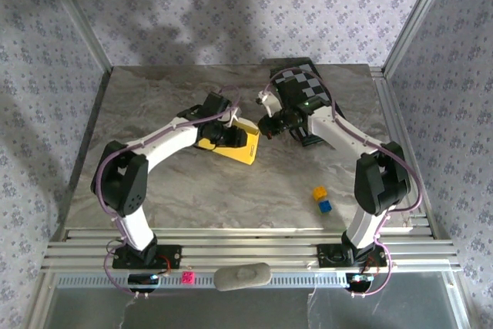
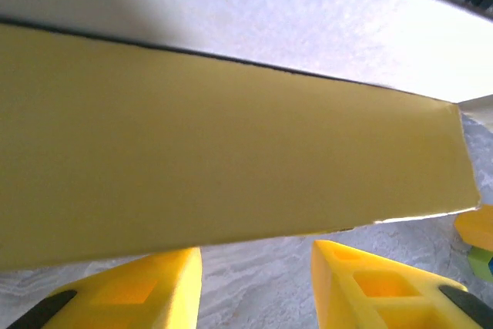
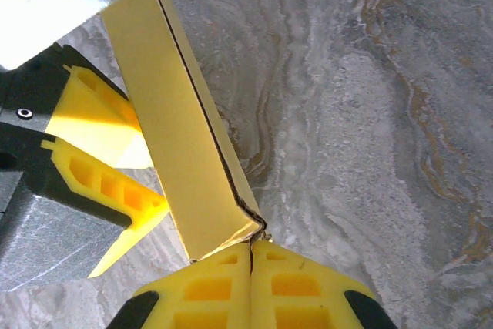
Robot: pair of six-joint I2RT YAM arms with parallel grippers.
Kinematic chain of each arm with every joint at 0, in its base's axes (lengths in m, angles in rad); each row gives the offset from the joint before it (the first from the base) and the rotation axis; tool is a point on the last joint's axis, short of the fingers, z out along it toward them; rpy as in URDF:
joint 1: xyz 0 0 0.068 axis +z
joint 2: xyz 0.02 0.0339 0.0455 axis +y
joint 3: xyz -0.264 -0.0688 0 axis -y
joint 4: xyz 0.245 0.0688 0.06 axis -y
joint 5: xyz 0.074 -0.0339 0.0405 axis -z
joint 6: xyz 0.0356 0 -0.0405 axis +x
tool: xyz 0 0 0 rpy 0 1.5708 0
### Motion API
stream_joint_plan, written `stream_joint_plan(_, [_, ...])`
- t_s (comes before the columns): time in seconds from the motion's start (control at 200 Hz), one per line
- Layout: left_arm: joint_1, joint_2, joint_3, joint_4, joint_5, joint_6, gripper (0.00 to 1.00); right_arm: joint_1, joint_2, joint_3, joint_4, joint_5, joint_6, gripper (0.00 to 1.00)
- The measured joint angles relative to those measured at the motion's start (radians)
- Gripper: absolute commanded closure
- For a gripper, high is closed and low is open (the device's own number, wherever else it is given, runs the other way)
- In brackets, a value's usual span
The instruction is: Fold the paper box
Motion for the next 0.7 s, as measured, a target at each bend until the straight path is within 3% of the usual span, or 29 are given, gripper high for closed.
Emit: stream_joint_plan(0.7, [0.057,0.04,0.119,-0.023,0.119,-0.026,0.52,-0.001,0.12,0.096,-0.021,0.027,0.027,1.0])
